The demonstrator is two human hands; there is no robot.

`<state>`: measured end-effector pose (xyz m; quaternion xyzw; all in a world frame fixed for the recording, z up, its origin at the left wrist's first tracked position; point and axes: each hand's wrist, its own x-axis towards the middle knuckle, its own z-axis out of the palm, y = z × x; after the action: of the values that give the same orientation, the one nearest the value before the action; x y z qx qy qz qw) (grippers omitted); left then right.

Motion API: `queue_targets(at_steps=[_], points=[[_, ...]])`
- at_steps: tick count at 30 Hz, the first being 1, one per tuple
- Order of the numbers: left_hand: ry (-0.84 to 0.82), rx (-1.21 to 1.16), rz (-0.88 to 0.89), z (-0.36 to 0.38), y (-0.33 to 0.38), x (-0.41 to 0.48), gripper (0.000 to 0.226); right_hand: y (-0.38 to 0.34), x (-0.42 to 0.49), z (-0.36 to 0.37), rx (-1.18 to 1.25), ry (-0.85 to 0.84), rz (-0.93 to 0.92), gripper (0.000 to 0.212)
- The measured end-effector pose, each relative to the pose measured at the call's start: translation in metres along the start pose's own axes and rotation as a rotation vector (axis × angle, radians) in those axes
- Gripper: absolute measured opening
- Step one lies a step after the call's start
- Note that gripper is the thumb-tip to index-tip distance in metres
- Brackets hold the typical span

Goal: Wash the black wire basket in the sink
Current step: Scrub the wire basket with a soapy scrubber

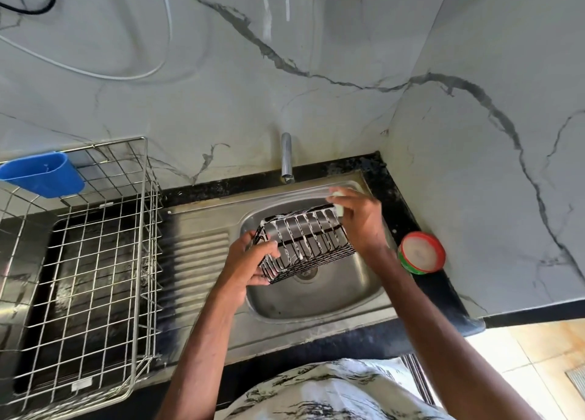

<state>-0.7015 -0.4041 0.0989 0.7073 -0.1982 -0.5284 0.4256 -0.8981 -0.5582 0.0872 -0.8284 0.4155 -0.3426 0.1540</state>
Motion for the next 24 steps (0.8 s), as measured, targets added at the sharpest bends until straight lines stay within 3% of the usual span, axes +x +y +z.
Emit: queue_targets(at_steps=[4,8,12,17,22,24], points=[[0.006,0.006,0.004,0.002,0.001,0.003,0.028,0.006,-0.002,-0.007,0.022,0.058,0.068,0.035],[-0.021,0.027,0.004,0.016,0.010,0.001,0.043,-0.059,-0.015,0.010,0.142,-0.039,-0.163,0.042],[-0.036,0.018,-0.007,0.019,0.011,0.000,0.050,-0.080,-0.020,0.025,0.254,-0.135,-0.361,0.032],[-0.012,0.027,-0.040,0.007,0.001,0.006,0.082,-0.025,-0.014,0.013,0.108,-0.047,-0.175,0.042],[-0.004,0.017,-0.026,0.000,0.000,0.014,0.056,0.035,-0.011,-0.012,0.029,0.077,0.122,0.047],[0.000,0.024,-0.026,0.002,0.000,0.015,0.054,0.034,-0.011,-0.013,-0.003,0.105,0.158,0.049]])
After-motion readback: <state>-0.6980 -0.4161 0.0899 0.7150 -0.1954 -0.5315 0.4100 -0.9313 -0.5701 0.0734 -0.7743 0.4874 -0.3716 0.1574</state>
